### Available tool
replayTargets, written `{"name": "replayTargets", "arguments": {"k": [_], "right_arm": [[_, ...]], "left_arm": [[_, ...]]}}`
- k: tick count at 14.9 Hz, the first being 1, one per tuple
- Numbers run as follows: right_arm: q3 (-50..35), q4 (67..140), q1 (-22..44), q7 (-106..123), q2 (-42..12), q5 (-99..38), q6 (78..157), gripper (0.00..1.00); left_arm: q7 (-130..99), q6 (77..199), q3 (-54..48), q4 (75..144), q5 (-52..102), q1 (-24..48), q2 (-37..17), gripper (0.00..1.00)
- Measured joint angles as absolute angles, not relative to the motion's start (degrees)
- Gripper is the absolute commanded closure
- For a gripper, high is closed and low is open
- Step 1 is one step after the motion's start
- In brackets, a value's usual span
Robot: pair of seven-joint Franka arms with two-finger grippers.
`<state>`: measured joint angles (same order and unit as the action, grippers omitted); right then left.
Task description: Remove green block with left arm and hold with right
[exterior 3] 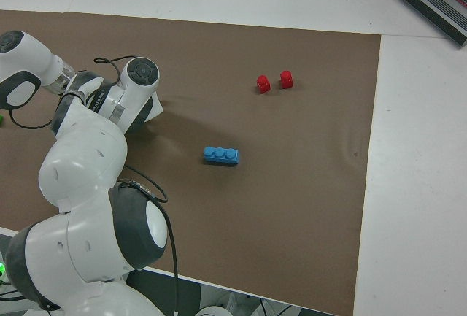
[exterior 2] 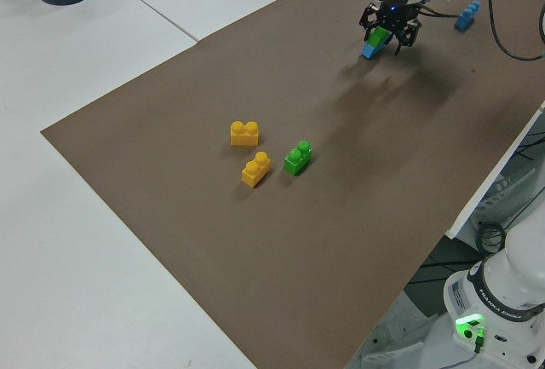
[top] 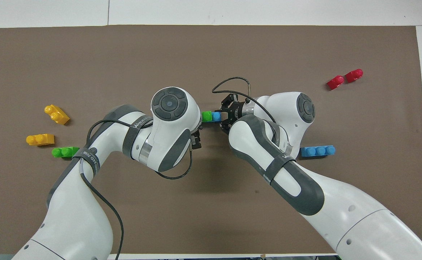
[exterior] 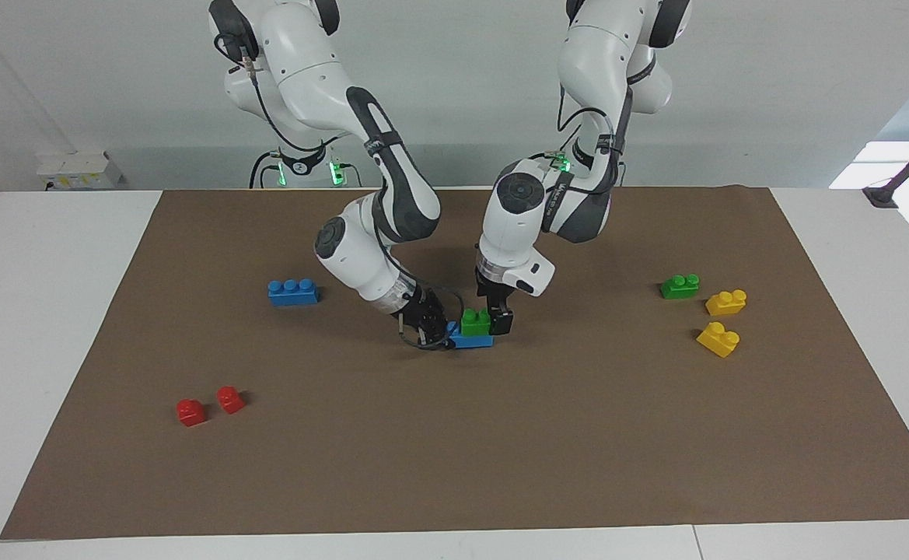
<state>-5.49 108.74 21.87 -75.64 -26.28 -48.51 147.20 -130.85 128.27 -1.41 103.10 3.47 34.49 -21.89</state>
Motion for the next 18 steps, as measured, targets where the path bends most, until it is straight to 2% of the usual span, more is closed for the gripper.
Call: {"name": "replayTargets", "arguments": {"k": [18], "right_arm": [[-5.46,108.81,21.18,-75.64,-26.94,-48.51,147.34,1.00]], "left_arm": [[-138.53,131.83,-1.52,102.14,-0.78,37.28,-22.50,0.00]]}}
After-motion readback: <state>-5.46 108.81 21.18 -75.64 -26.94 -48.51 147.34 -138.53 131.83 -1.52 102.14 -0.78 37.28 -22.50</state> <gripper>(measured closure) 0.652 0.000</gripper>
